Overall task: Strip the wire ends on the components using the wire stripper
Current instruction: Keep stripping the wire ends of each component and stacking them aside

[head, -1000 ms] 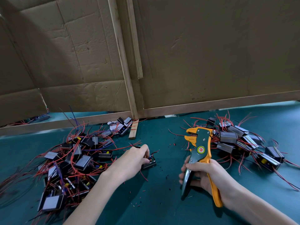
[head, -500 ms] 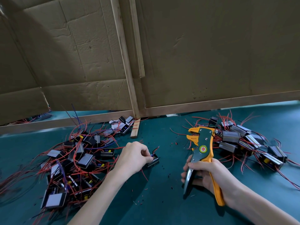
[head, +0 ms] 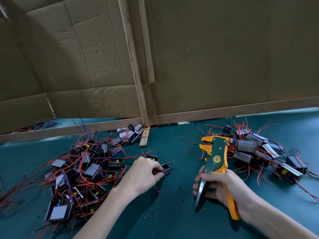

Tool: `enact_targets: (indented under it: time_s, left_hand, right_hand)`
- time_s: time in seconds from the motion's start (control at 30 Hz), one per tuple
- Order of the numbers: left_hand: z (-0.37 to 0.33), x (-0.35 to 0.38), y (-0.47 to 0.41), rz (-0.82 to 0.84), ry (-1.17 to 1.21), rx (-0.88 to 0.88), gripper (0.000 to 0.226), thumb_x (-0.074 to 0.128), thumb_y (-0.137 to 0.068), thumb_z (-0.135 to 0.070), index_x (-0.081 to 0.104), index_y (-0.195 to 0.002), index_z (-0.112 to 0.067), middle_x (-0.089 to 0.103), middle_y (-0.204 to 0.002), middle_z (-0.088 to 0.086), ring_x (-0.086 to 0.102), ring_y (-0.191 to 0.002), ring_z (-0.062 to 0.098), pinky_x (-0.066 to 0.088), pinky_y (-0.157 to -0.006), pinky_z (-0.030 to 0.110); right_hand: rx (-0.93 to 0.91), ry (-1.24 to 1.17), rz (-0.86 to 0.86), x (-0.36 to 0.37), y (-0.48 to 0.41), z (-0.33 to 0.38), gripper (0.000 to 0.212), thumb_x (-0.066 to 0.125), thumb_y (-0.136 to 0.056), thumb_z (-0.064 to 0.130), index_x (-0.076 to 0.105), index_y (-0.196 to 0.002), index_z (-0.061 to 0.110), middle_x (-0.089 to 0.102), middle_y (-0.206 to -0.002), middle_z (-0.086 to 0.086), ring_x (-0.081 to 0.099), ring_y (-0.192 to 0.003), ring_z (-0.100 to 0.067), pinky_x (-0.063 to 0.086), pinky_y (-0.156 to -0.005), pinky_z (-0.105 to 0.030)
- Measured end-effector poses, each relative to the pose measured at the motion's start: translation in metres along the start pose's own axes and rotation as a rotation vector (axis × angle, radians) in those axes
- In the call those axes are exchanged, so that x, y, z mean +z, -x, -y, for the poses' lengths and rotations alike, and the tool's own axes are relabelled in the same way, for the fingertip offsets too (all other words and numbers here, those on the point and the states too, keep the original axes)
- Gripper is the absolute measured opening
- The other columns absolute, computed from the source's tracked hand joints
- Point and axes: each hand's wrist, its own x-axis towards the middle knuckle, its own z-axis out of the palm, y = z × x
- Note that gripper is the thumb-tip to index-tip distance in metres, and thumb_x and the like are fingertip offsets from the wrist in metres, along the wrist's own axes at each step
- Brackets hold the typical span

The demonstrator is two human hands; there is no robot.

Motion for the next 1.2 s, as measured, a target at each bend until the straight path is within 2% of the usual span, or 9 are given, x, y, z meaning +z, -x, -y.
enact_targets:
  time_s: [0.17,0.27,0.43,0.57,0.63,0.83,0.97,1.1,1.2]
  left_hand:
    - [0.000,0.000,-0.005,0.101,0.067,-0.073,0.021,0.072,-0.080,-0.042,0.057,-0.071,-0.031,0.059,-0.087,-0.013,0.054,-0.086,0.012,0.046,-0.077,0.031]
    - [-0.002,0.003,-0.005,0.056,-0.020,-0.042,0.022,0.069,-0.082,-0.047,0.057,-0.072,-0.031,0.060,-0.089,-0.014,0.054,-0.089,0.011,0.039,-0.075,0.029]
    - [-0.016,-0.007,-0.003,-0.088,-0.183,0.070,0.021,0.064,-0.085,-0.049,0.071,-0.088,-0.029,0.069,-0.092,-0.016,0.051,-0.096,0.009,0.024,-0.098,0.027]
    - [-0.045,-0.058,-0.009,-0.401,0.144,0.093,0.014,0.074,-0.080,-0.037,0.064,-0.072,-0.033,0.068,-0.079,-0.021,0.059,-0.085,0.009,0.017,-0.105,0.026]
    - [-0.059,-0.083,-0.011,-0.424,0.446,0.112,0.012,0.074,-0.082,-0.032,0.064,-0.075,-0.030,0.069,-0.076,-0.016,0.062,-0.076,0.006,0.036,-0.099,0.024]
    - [-0.077,-0.088,-0.032,-0.141,1.103,0.021,0.038,0.070,-0.083,-0.007,0.056,-0.117,-0.015,0.055,-0.095,0.006,0.065,-0.083,0.017,0.059,-0.074,0.034]
    - [-0.070,-0.058,-0.036,0.062,1.069,-0.037,0.026,0.063,-0.082,-0.018,0.059,-0.107,-0.011,0.057,-0.090,0.004,0.056,-0.074,0.006,0.054,-0.067,0.021]
    - [-0.057,-0.046,-0.033,0.132,1.024,-0.115,0.012,0.051,-0.096,-0.019,0.052,-0.107,-0.014,0.070,-0.105,0.011,0.060,-0.080,0.012,0.050,-0.064,0.021]
    - [-0.051,-0.042,-0.028,0.184,0.983,-0.076,0.013,0.046,-0.100,-0.013,0.050,-0.112,-0.011,0.073,-0.096,0.006,0.065,-0.075,0.013,0.049,-0.061,0.021]
  right_hand:
    - [0.001,0.012,-0.002,0.002,0.000,-0.001,0.010,0.057,-0.085,-0.009,0.060,-0.093,-0.006,0.062,-0.079,-0.024,0.066,-0.070,-0.037,0.059,-0.064,-0.045]
    - [-0.002,0.019,0.001,0.003,0.001,0.000,0.010,0.058,-0.083,-0.008,0.060,-0.093,-0.006,0.062,-0.079,-0.024,0.066,-0.071,-0.038,0.059,-0.064,-0.044]
    - [-0.022,0.027,0.044,0.005,0.007,0.006,0.024,0.068,-0.066,0.001,0.062,-0.088,-0.004,0.062,-0.080,-0.024,0.066,-0.072,-0.038,0.058,-0.066,-0.046]
    - [-0.047,0.011,0.077,0.003,0.010,0.009,0.023,0.070,-0.062,0.003,0.066,-0.085,-0.001,0.063,-0.080,-0.024,0.067,-0.070,-0.038,0.058,-0.061,-0.042]
    - [-0.064,-0.009,0.100,0.002,0.012,0.009,0.025,0.069,-0.062,0.001,0.064,-0.087,-0.002,0.062,-0.080,-0.025,0.067,-0.069,-0.038,0.058,-0.060,-0.042]
    - [-0.094,-0.019,0.142,0.000,0.010,0.008,0.017,0.071,-0.064,-0.001,0.070,-0.080,0.001,0.062,-0.079,-0.026,0.066,-0.070,-0.039,0.058,-0.064,-0.045]
    - [-0.092,-0.023,0.135,-0.003,0.003,0.005,0.016,0.076,-0.059,0.004,0.074,-0.075,0.006,0.064,-0.077,-0.024,0.067,-0.069,-0.039,0.058,-0.066,-0.047]
    - [-0.091,-0.037,0.148,-0.007,-0.002,0.004,0.029,0.082,-0.049,0.009,0.073,-0.077,0.005,0.064,-0.077,-0.024,0.067,-0.070,-0.040,0.057,-0.066,-0.048]
    - [-0.088,-0.037,0.165,-0.009,-0.004,0.003,0.030,0.082,-0.049,0.010,0.073,-0.077,0.004,0.064,-0.077,-0.024,0.067,-0.070,-0.040,0.057,-0.066,-0.049]
